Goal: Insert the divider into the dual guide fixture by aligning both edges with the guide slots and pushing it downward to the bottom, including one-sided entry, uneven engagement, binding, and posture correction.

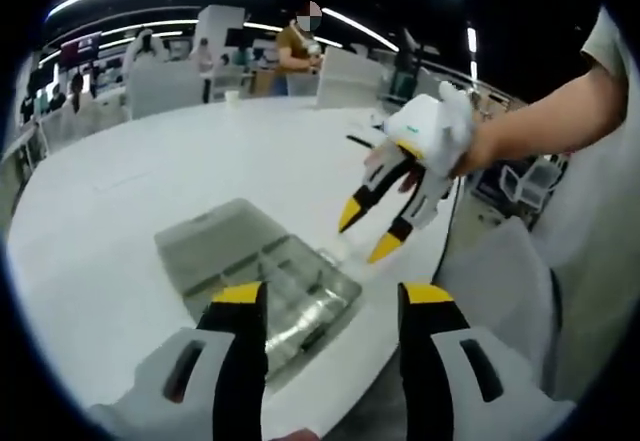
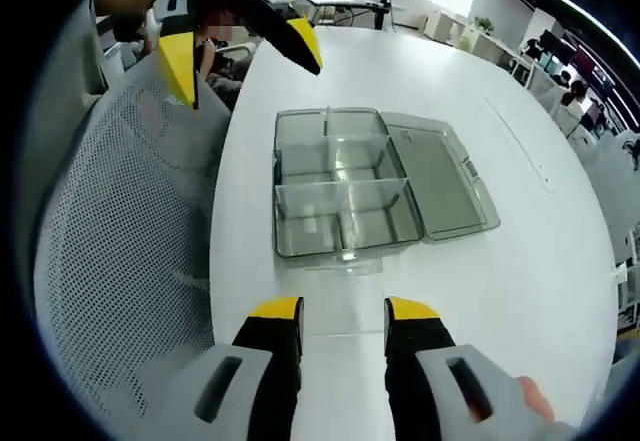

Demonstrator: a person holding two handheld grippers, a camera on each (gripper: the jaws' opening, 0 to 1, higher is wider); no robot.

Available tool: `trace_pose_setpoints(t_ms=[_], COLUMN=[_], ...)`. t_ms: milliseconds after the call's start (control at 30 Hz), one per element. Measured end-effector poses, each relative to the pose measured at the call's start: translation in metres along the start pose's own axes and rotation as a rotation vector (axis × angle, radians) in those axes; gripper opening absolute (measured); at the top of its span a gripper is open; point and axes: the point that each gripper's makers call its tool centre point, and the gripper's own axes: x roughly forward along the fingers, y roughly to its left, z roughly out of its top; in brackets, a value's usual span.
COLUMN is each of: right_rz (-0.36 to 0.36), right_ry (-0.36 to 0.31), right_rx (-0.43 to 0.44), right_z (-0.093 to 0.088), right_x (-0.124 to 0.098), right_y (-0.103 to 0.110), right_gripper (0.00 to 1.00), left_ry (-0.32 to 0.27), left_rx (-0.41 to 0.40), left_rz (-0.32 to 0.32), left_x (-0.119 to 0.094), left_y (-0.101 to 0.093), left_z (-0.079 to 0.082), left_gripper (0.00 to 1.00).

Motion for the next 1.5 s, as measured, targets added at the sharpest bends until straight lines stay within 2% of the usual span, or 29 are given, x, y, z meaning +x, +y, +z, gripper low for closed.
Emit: trace_pose_setpoints(t_ms=[200, 400, 600, 933, 1200, 1500], right_rz=[-0.017, -0.024, -0.024, -0.031, -0.035, -0.046], right_ry=[-0.051, -0.092, -0.123, -0.160, -0.176, -0.188], right_rx=[-0.005, -0.022, -0.050, -0.063, -0.075, -0.097], right_z=[0.018, 0.036, 0.050, 0.062, 0.070, 0.079], right_x=[-0.006, -0.007, -0.010, -0.013, -0.014, -0.016], right_y=[0.007, 0.019, 0.028, 0.031, 0.033, 0.032], right_gripper=[0.27, 0.27, 0.27, 0.27, 0.27, 0.27], left_ry=[0.005, 0.014, 0.017, 0.021, 0.011, 0.008], left_rx=[-0.028, -0.113, -0.162, -0.224, -0.317, -0.340], left_rz=[-0.019, -0.048, -0.062, -0.083, -0.080, -0.079], left_x=[0.009, 0.016, 0.019, 0.022, 0.022, 0.020], left_y=[0.000, -0.004, -0.007, -0.015, -0.012, -0.011], left_z=[0.001, 0.001, 0.002, 0.002, -0.003, -0.003], left_gripper=[0.40, 0.32, 0.28, 0.21, 0.18, 0.14])
